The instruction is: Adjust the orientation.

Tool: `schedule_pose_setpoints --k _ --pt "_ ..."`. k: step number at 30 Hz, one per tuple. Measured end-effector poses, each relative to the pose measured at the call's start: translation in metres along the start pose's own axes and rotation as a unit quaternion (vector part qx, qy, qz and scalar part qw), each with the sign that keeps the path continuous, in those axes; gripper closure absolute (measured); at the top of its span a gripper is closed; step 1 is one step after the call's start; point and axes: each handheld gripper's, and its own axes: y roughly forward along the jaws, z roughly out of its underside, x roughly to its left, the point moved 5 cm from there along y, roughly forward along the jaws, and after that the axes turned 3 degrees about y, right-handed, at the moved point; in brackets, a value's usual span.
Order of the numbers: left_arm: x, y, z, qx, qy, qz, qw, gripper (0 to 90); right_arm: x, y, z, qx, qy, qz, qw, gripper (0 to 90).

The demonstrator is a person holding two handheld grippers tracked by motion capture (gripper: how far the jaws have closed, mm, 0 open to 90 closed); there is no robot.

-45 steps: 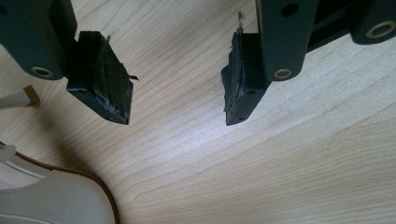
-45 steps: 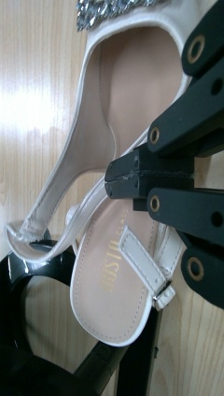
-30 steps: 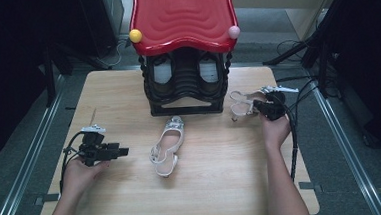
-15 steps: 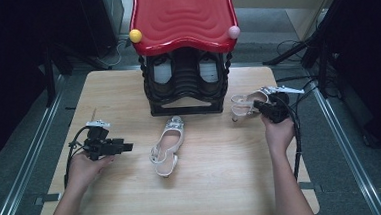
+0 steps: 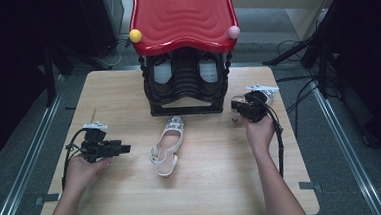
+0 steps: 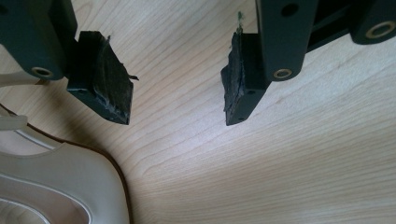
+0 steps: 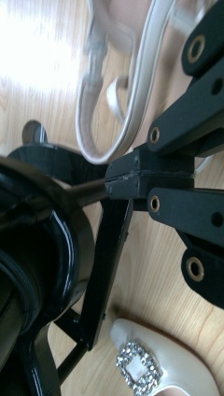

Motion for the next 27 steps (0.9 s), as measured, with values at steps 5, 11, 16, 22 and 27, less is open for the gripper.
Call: schedule_pose_setpoints --k 5,11,16,22,27 --pt "0.001 -0.004 0.005 0.0 -0.002 -0.004 1.0 42.3 0.007 0.012 0.0 0.009 -0.006 -0.004 0.9999 90.0" --pt "0.002 -0.005 0.006 -0.002 -0.004 -0.006 1.0 42.3 0.004 0.021 0.004 0.021 -0.005 -0.003 0.9998 90.0" --pt "0.001 -0.003 0.005 -0.001 -0.003 -0.005 1.0 42.3 0.005 0.019 0.005 0.024 -0.014 0.004 0.9996 90.0" --pt "0.001 0.0 0.0 -0.003 0.0 -0.001 1.0 42.3 0.001 0.011 0.011 0.025 -0.003 -0.006 0.9997 90.0" --pt "0.0 0.004 -0.005 0.0 0.004 0.0 1.0 42.4 -0.001 0.004 0.015 0.03 0.002 -0.006 0.9995 90.0"
